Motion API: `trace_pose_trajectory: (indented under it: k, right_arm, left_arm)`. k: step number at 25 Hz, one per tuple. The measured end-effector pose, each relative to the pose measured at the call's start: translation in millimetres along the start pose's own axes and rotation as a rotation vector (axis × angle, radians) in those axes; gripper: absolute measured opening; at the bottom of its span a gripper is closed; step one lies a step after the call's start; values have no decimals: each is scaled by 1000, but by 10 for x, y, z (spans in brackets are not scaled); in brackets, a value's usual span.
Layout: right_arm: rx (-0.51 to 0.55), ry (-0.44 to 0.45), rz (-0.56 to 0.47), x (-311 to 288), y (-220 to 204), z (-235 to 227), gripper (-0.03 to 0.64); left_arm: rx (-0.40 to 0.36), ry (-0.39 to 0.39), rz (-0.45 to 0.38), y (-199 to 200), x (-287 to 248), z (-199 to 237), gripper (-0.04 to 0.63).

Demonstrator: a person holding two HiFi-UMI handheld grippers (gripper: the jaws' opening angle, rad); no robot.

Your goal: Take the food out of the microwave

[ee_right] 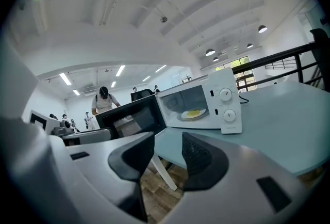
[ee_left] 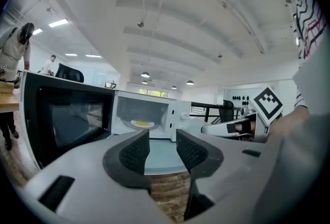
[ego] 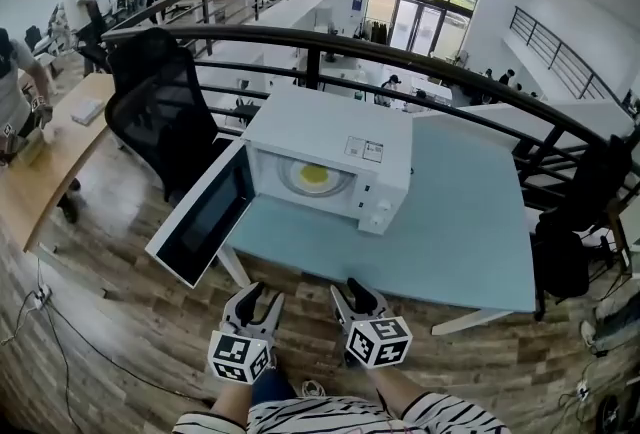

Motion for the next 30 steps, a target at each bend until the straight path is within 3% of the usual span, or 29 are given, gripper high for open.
trace_pose_trajectory:
  k: [18,30]
  right_arm:
    - [-109,-239,-53,-890,63,20,161]
    - [-180,-396,-109,-1246,-1,-54,161]
  left_arm:
    - [-28,-224,134,139,-925,940,141]
    - [-13,-298,173,58,-1431,1378,141]
Point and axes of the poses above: the fingertips, and each gripper's own axes: x backward along the fingers, z to its left, y out of its top, the point moved 9 cm from there along x, backward along the fingers, and after that the axes turned 6 degrees about x, right-handed, at the moved point
